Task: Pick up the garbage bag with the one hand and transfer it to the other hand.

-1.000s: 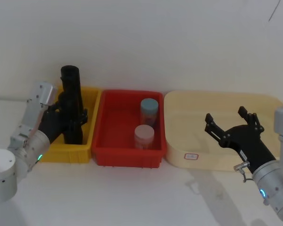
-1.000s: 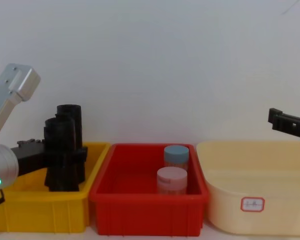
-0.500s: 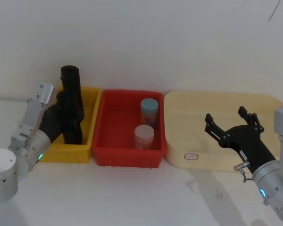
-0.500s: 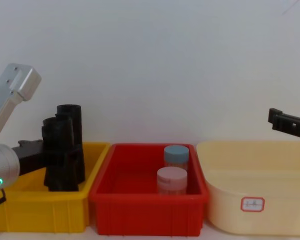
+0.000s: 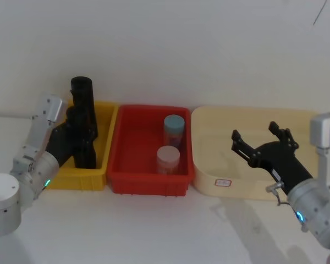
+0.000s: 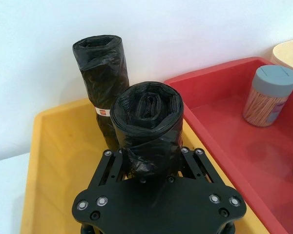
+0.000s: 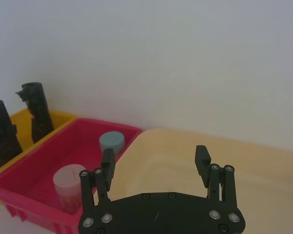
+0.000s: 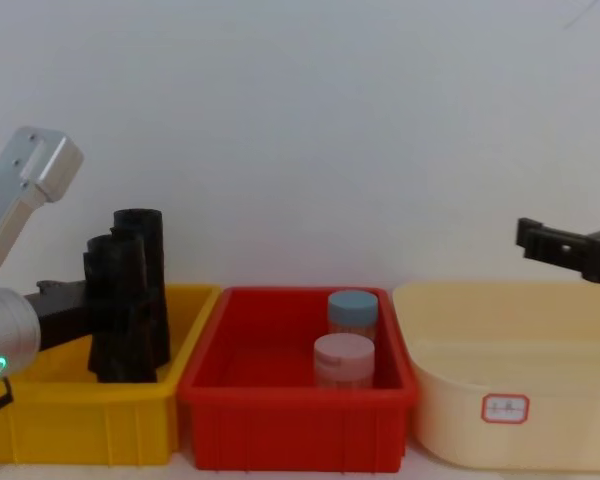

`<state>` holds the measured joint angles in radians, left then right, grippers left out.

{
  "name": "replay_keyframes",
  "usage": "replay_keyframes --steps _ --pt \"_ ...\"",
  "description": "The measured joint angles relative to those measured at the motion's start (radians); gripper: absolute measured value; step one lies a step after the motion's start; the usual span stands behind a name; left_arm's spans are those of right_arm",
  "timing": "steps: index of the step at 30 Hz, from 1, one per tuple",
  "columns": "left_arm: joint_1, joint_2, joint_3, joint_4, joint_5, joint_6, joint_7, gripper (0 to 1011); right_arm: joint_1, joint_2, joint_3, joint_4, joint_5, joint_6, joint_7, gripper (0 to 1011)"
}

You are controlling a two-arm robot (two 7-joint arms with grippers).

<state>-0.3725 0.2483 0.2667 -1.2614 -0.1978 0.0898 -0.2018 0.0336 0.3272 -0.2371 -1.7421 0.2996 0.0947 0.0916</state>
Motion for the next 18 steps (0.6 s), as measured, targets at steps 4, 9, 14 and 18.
replay_keyframes --steps 4,9,14,18 --pt "0.0 0.0 0.0 0.0 0.0 0.0 0.0 387 0.038 -0.008 -0.012 0.019 0.011 0.047 0.02 999" --pt "-0.001 -0.001 0.0 0.001 0.0 -0.001 0.0 376 0.097 -0.021 -0.039 0.048 0.023 0.125 0.052 999" --pt "-0.001 -0.001 0.0 0.001 0.0 -0.001 0.0 376 0.16 -0.033 -0.073 0.076 0.034 0.205 0.087 999" --pt "-0.001 -0.001 0.0 0.001 0.0 -0.001 0.0 376 0.203 -0.041 -0.098 0.097 0.04 0.258 0.111 1000"
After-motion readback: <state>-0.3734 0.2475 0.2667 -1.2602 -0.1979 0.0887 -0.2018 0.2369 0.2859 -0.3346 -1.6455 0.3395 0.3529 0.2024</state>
